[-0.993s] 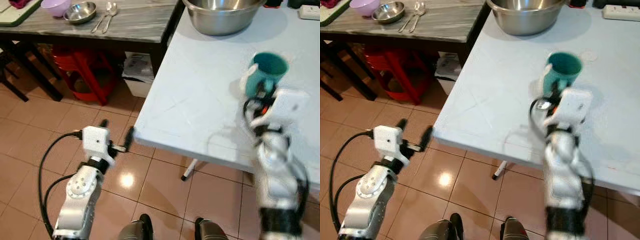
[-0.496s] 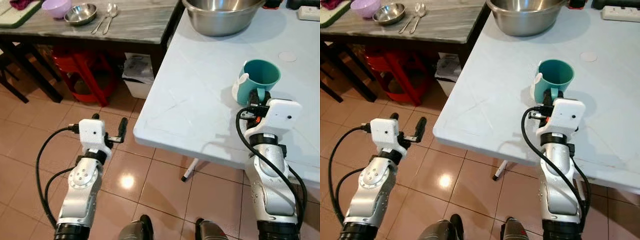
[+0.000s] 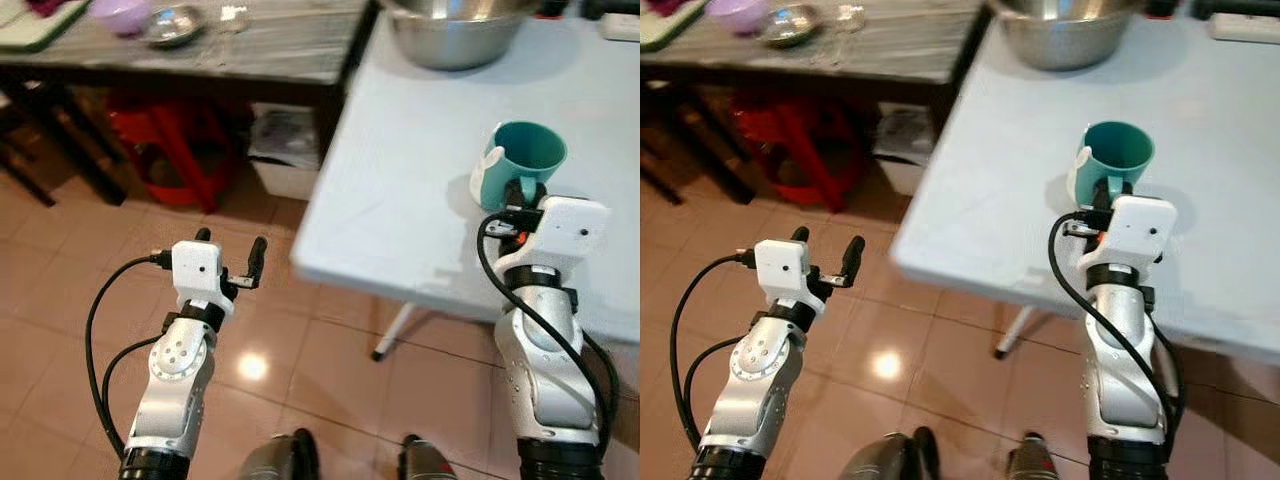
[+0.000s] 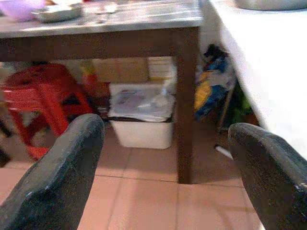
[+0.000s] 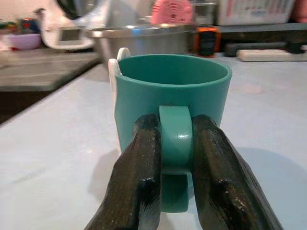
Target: Setting the table
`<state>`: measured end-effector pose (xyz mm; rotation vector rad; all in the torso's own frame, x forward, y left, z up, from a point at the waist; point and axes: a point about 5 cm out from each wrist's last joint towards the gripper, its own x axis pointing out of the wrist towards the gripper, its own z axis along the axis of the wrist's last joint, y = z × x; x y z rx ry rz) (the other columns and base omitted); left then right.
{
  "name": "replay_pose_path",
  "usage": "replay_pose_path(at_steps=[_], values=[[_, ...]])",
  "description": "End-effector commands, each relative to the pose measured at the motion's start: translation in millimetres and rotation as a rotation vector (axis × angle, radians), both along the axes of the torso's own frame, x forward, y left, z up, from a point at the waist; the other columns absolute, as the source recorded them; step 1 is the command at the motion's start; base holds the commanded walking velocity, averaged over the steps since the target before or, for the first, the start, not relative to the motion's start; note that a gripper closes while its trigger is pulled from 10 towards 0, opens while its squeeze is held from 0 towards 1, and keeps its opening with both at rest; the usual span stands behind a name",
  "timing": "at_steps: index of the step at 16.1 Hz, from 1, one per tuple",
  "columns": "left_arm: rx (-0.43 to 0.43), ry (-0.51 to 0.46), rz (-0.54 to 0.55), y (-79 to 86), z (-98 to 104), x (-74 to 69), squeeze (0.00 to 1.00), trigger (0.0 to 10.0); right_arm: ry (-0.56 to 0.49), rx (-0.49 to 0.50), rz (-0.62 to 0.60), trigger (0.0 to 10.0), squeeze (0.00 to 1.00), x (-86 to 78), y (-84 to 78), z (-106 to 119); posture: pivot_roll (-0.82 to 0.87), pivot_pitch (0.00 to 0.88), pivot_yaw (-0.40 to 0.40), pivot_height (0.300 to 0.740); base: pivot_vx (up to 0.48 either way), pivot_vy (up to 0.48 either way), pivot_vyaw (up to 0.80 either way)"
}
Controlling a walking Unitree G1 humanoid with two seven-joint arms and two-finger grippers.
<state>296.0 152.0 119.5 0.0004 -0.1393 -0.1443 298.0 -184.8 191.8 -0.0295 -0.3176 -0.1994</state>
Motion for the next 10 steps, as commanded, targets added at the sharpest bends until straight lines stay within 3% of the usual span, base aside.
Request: replay_pose_path(at_steps=[1,7,10], values=[[0.009,0.019,0.014,3.5,-6.7,-2.7,0.00,10.0,0.003,-0.001,0.006,10.0,0.00,0.2,3.2,-0.2,-0.12,0.188,0.118,0.740,0.000,0.405,0.00],[0.009,0.005,0.010,1.2,-5.7,-0.1,0.00,10.0,-0.004,-0.015,0.007,10.0,0.00,1.7,-0.3,2.1,-0.12,0.179,0.116,0.740,0.000,0.426,0.00],[0.006,0.005,0.004,-1.1,-6.8,0.1,0.00,10.0,-0.006,-0.013,0.007,10.0,0.00,2.4,1.5,2.4,-0.12,0.178,0.117,0.740,0.000,0.436,-0.65]])
